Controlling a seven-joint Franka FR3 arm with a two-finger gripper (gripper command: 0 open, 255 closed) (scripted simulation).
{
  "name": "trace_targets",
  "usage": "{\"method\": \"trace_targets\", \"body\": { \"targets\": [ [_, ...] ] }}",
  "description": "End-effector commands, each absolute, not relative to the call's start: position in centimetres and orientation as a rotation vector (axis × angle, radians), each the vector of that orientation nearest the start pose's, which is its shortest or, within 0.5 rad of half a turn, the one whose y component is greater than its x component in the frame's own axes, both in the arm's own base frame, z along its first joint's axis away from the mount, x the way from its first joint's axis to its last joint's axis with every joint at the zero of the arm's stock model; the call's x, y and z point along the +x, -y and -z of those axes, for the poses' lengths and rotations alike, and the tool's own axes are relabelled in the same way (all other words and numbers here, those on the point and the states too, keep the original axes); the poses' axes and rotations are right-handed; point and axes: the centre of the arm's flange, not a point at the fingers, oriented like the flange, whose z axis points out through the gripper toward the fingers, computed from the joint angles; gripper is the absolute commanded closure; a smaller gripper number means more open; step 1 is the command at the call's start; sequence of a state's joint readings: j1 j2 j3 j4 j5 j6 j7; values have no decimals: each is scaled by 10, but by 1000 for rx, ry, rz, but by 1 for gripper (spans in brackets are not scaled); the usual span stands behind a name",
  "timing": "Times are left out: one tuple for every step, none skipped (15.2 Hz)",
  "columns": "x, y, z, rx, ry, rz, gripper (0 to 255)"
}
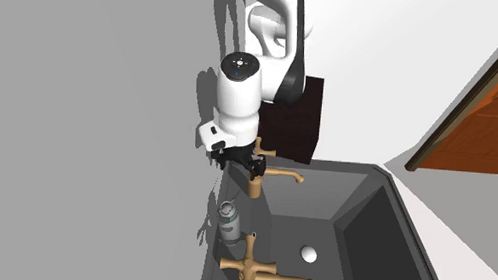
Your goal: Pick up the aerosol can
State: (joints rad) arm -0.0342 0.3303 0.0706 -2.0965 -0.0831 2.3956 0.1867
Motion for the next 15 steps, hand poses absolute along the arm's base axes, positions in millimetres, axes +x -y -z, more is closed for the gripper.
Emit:
{"method": "trace_targets", "body": {
  "targets": [
    [598, -19, -237, -3171, -150, -49, 0],
    [606, -19, -226, -3170, -152, -53, 0],
    [614, -20, -215, -3169, -155, -57, 0],
    [615, -20, -213, -3169, -155, -58, 0],
    [615, -20, -208, -3169, -155, -58, 0],
    [615, -20, -203, -3169, -155, -58, 0],
    [615, -20, -198, -3169, -155, -58, 0],
    [615, -20, -192, -3169, -155, -58, 0],
    [615, -20, -187, -3169, -155, -58, 0],
    [615, -20, -182, -3169, -155, -58, 0],
    [615, -20, -173, -3169, -155, -58, 0],
    [615, -20, -173, -3169, -155, -58, 0],
    [615, -20, -173, -3169, -155, -58, 0],
    [616, -19, -173, -3169, -155, -58, 255],
    [616, -19, -173, -3169, -155, -58, 255]
  ]
}}
